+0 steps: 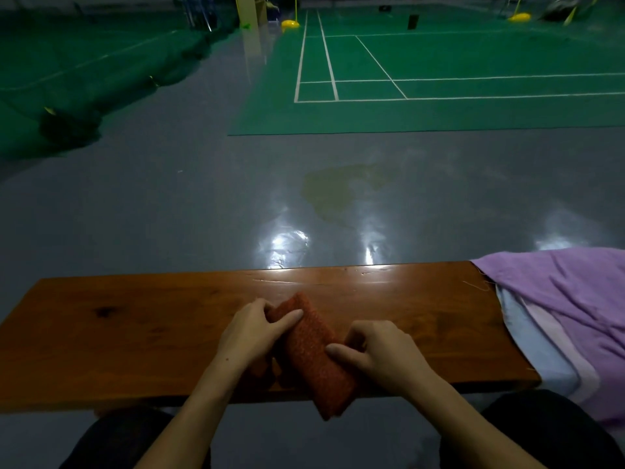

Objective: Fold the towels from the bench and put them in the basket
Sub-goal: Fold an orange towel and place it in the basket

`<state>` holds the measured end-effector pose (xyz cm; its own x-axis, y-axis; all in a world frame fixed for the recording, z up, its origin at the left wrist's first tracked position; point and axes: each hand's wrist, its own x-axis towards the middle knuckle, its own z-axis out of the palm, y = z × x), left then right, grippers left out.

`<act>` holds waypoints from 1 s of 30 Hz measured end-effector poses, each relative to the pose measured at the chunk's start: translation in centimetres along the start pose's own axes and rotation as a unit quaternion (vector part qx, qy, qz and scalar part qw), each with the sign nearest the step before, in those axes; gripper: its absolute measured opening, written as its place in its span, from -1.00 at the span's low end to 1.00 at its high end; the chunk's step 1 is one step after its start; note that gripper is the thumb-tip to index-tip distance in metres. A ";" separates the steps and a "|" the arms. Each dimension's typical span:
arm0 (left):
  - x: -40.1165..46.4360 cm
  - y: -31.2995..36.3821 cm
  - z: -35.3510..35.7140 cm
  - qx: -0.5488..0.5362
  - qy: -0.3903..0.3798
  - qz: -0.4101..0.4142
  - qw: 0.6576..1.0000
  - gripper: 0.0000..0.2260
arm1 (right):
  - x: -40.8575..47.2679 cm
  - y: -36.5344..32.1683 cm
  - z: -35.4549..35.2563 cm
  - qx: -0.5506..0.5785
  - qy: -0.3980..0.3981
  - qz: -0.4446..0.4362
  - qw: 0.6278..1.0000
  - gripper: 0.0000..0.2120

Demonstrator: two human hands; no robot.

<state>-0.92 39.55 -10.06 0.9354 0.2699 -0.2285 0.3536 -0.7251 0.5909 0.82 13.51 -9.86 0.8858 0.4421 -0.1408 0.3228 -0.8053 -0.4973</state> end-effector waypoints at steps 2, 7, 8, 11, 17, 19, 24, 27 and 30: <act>0.4 0.0 -0.3 -0.077 -0.043 -0.001 0.996 -0.53 | 0.5 0.3 0.1 0.009 0.002 -0.009 1.000 -0.49; 0.3 1.0 -1.0 -0.226 -0.076 0.048 0.970 -0.74 | 1.4 -0.3 0.4 0.086 -0.014 -0.020 0.996 -0.31; 0.2 1.5 -1.1 -0.281 -0.079 0.066 0.954 -0.79 | 1.6 -0.6 0.4 0.112 -0.021 -0.023 0.993 -0.29; 0.1 2.3 -1.5 -0.396 -0.058 0.098 0.911 -0.83 | 2.5 -1.1 0.5 0.184 -0.030 -0.020 0.982 -0.45; 0.1 2.2 -2.8 -0.433 0.032 0.094 0.896 -0.64 | 2.2 -2.4 -0.1 0.348 -0.021 -0.042 0.936 -0.73; -0.4 2.2 -3.4 -0.437 0.060 0.095 0.892 -0.66 | 1.9 -2.9 0.0 0.344 0.006 -0.061 0.937 -0.69; -3.1 1.3 -5.9 -0.433 0.146 0.104 0.884 -0.78 | 1.1 -5.6 0.4 0.281 0.071 -0.149 0.946 -0.58; -5.2 -0.2 -8.4 -0.440 0.204 0.111 0.868 -0.77 | 1.0 -8.5 0.1 0.242 0.130 -0.199 0.941 -0.62; -7.7 -2.7 -11.1 -0.447 0.243 0.104 0.855 -0.74 | 0.9 -11.9 0.0 0.226 0.167 -0.244 0.928 -0.65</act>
<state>-8.97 46.46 -1.33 0.7933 0.5838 0.1728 -0.1599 -0.0741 0.9844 -2.26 23.49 -4.05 0.7493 0.5023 0.4316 0.6070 -0.2602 -0.7509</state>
